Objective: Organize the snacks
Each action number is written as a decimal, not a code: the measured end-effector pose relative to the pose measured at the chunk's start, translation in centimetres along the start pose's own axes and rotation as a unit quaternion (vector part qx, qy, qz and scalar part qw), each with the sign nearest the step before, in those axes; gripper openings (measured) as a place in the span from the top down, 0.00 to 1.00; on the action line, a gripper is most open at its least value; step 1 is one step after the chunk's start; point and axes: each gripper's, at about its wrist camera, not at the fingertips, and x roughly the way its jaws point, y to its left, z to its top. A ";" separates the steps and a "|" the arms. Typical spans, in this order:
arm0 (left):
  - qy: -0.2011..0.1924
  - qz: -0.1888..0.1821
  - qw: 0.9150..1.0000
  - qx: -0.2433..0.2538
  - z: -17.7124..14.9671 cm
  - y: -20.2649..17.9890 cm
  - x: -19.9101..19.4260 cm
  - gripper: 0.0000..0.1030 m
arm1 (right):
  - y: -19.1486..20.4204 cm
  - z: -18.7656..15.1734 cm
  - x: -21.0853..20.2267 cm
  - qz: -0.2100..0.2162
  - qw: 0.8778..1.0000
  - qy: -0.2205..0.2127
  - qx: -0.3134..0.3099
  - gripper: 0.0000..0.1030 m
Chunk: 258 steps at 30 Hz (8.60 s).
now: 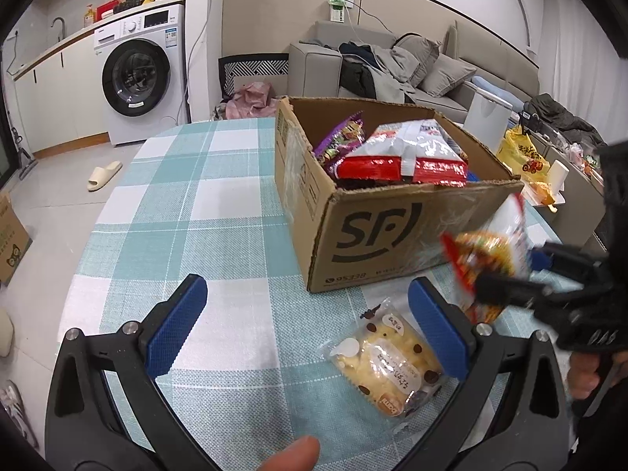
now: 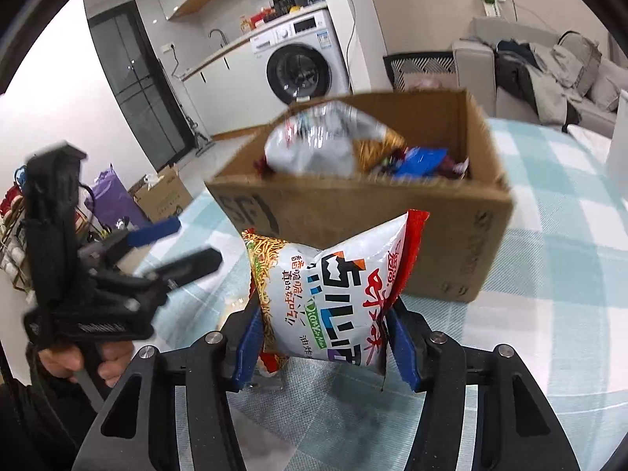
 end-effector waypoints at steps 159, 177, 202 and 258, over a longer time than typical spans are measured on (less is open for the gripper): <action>-0.053 -0.039 0.998 0.019 12.6 -5.2 3.3 0.37 | -4.3 11.6 1.4 -0.086 0.992 -0.081 0.044 0.26; -0.115 -0.026 0.993 0.007 10.5 -4.2 -3.5 0.01 | -3.6 8.2 -2.4 -0.055 0.993 -0.107 0.018 0.01; -0.143 -0.001 0.990 0.008 3.1 -3.3 -7.5 0.01 | -2.6 1.3 -6.3 -0.057 0.980 -0.189 -0.007 0.00; -0.140 0.012 0.990 0.007 -0.8 -3.3 -5.0 0.01 | -2.3 -2.6 -6.0 -0.079 0.972 -0.216 -0.045 0.00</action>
